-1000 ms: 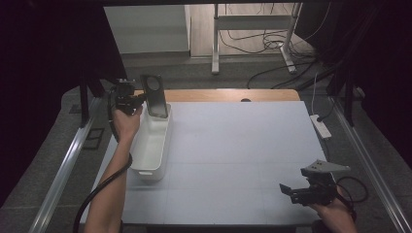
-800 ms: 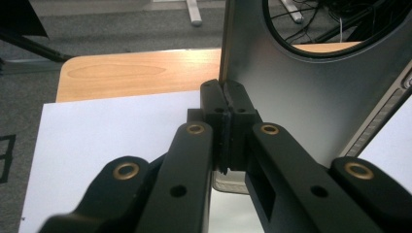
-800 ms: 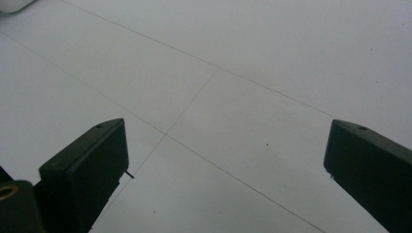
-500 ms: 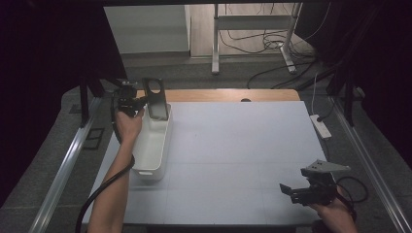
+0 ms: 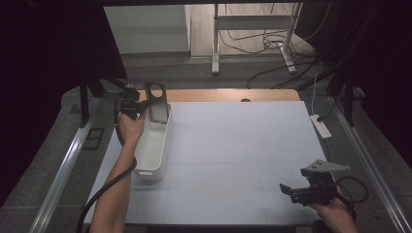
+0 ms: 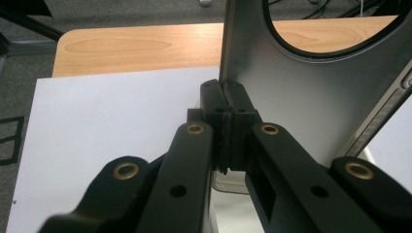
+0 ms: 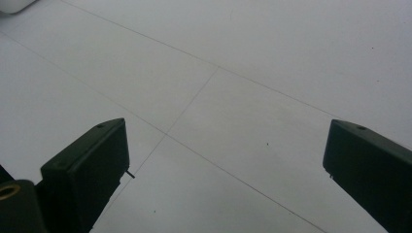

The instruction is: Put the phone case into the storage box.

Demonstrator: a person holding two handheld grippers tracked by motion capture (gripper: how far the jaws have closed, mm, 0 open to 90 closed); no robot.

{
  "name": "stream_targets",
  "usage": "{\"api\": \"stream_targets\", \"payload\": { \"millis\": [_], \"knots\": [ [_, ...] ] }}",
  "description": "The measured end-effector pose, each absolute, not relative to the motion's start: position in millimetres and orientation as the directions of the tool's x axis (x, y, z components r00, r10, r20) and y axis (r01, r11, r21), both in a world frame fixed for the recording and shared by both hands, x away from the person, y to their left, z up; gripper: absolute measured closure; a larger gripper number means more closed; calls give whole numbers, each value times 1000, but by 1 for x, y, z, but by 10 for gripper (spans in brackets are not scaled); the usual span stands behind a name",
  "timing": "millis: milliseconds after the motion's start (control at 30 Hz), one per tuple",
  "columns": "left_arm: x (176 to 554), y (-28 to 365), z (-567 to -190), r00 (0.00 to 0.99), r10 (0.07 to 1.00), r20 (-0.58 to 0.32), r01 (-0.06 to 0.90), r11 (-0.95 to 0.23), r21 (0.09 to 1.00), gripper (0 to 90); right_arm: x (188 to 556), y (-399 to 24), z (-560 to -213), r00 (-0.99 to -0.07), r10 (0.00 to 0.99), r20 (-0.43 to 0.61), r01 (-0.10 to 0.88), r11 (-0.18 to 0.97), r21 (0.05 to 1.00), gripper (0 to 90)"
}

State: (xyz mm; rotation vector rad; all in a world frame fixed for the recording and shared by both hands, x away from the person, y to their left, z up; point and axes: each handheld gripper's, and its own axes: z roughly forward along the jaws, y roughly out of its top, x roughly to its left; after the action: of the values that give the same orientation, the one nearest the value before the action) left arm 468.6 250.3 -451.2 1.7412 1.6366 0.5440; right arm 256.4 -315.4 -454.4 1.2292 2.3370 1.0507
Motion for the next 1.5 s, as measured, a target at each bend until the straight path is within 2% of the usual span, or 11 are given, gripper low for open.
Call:
{"api": "stream_targets", "payload": {
  "millis": [300, 367, 400, 433, 900, 1500],
  "knots": [
    [470, 248, -454, 140, 980, -141, 713, -1, 701, 880, 257, -316, -455, -588, 805, 72, 587, 364, 723, 34],
    [469, 247, -453, 147, 979, -143, 705, -2, 709, 839, 257, -316, -454, -589, 805, 72, 588, 366, 721, 34],
    [469, 247, -453, 147, 979, -143, 705, -2, 709, 784, 257, -316, -454, -589, 805, 72, 588, 366, 721, 34],
    [469, 247, -452, 150, 980, -132, 700, -11, 714, 784, 257, -316, -454, -589, 805, 71, 588, 366, 722, 34],
    [467, 253, -449, 180, 973, -144, 691, -21, 723, 479, 256, -315, -454, -591, 804, 69, 582, 365, 726, 35],
    [456, 258, -448, 264, 946, -190, 673, -40, 739, 280, 256, -315, -454, -594, 802, 69, 584, 370, 722, 35]
  ]
}}
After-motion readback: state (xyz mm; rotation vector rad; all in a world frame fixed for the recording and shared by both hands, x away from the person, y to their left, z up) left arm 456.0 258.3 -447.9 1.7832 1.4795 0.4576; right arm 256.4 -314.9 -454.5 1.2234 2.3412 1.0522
